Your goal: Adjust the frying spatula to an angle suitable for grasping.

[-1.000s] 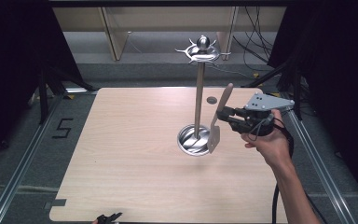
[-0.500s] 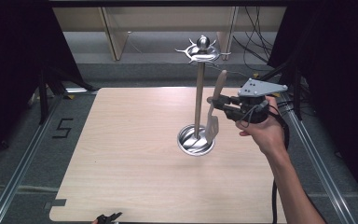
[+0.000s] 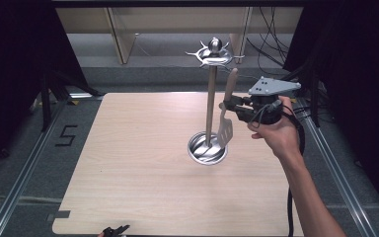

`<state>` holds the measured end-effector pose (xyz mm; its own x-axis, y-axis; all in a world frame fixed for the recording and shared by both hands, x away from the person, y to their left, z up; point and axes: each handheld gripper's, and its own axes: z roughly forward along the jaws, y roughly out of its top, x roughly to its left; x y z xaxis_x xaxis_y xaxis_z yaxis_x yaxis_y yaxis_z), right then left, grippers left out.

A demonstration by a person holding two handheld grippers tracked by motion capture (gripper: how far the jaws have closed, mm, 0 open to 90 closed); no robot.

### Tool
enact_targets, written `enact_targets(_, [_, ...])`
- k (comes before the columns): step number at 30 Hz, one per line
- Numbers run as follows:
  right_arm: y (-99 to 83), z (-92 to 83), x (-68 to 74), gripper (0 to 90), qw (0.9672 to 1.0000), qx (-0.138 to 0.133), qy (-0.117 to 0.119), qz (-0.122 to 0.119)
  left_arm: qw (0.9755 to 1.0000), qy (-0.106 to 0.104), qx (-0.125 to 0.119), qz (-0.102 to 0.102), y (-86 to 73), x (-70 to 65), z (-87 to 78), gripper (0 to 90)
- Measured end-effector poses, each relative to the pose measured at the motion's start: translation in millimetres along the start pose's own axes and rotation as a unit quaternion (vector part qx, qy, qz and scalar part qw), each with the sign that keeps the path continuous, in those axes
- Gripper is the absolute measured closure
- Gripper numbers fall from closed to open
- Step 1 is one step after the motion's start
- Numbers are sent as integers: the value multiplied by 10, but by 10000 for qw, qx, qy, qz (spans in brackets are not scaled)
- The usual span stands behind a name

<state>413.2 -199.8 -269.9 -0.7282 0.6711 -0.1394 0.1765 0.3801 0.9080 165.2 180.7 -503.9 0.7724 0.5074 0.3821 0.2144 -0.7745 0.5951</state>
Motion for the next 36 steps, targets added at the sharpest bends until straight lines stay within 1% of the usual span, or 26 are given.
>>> enact_targets(1, [10, 6, -3, 752, 10000, 55, 46, 49, 10000, -12, 7, 3, -1, 0, 1, 181])
enact_targets(5, [23, 12, -4, 752, 10000, 74, -4, 41, 10000, -18, 19, 8, -2, 0, 1, 181])
enact_targets(6, [24, 23, -13, 752, 10000, 11, -68, -13, 10000, -13, 13, 13, -1, -1, 1, 181])
enact_targets(8, [39, 19, -20, 753, 9999, 114, -22, -23, 10000, -11, 9, 14, 0, -3, 1, 181])
enact_targets(10, [47, 32, -19, 752, 9999, 140, -30, -64, 10000, -18, 19, 14, -1, -1, 1, 181])
enact_targets(11, [44, 44, 4, 752, 9998, 169, -74, 30, 10000, -14, 18, 16, -1, 0, 0, 181])
enact_targets(12, [44, 44, 4, 752, 9998, 169, -74, 30, 10000, -14, 18, 16, -1, 0, 0, 181])
enact_targets(13, [47, 61, -11, 752, 9998, 172, -12, -48, 10000, -16, 16, 14, -2, 0, 1, 181])
enact_targets(15, [50, 60, -5, 752, 9998, 208, -44, 9, 10000, -10, 14, 16, -1, -2, 0, 181])
enact_targets(16, [55, 62, -2, 752, 9997, 231, -11, 47, 10000, -9, 5, 15, 0, -3, 0, 181])
enact_targets(18, [69, 67, -12, 752, 9997, 239, -88, -33, 10000, -10, 12, 15, 0, -1, 0, 181])
enact_targets(19, [75, 68, 2, 752, 9996, 263, -115, 17, 10000, -16, 19, 17, -1, -1, 1, 181])
enact_targets(20, [81, 82, -12, 752, 9996, 249, -108, -70, 10000, -14, 19, 17, -2, -2, 1, 181])
enact_targets(21, [86, 80, -4, 752, 9995, 301, -108, -18, 10000, -4, 12, 16, -1, -3, 0, 181])
enact_targets(22, [89, 96, -8, 752, 9995, 257, -153, -68, 10000, 0, 5, 12, -1, -2, 0, 181])
enact_targets(23, [93, 100, -13, 752, 9995, 269, -131, -91, 10000, -5, 4, 10, 0, 0, 0, 181])
enact_targets(24, [97, 97, 6, 752, 9993, 353, -122, 25, 10000, 3, 6, 7, -1, -1, -1, 181])
enact_targets(25, [98, 111, -4, 752, 9994, 279, -173, -53, 10000, -3, 7, 12, -2, -2, 0, 181])
enact_targets(26, [102, 107, 8, 752, 9993, 318, -197, 16, 10000, -6, 8, 16, -2, -3, 0, 181])
enact_targets(27, [106, 113, 4, 752, 9993, 360, -138, -4, 10000, -5, 3, 12, -1, -3, 0, 181])
enact_targets(29, [107, 132, -2, 751, 9995, 258, -184, -69, 10000, 0, -4, 11, 0, -2, -2, 181])
enact_targets(30, [107, 130, -2, 751, 9994, 274, -196, -85, 10000, 1, -5, 10, 0, -2, -2, 181])
enact_targets(32, [98, 142, 12, 751, 9995, 248, -210, -31, 10000, 1, 1, 9, -1, -2, -1, 181])
enact_targets(33, [96, 147, 7, 751, 9995, 217, -225, -55, 10000, 4, 1, 9, -2, -2, -1, 181])
enact_targets(35, [93, 134, 34, 750, 9991, 337, -155, 194, 10000, 2, -6, 6, 0, -2, -3, 181])
enact_targets(36, [88, 140, 18, 750, 9995, 298, -89, 93, 10000, 3, -9, 7, 1, -2, -3, 182])
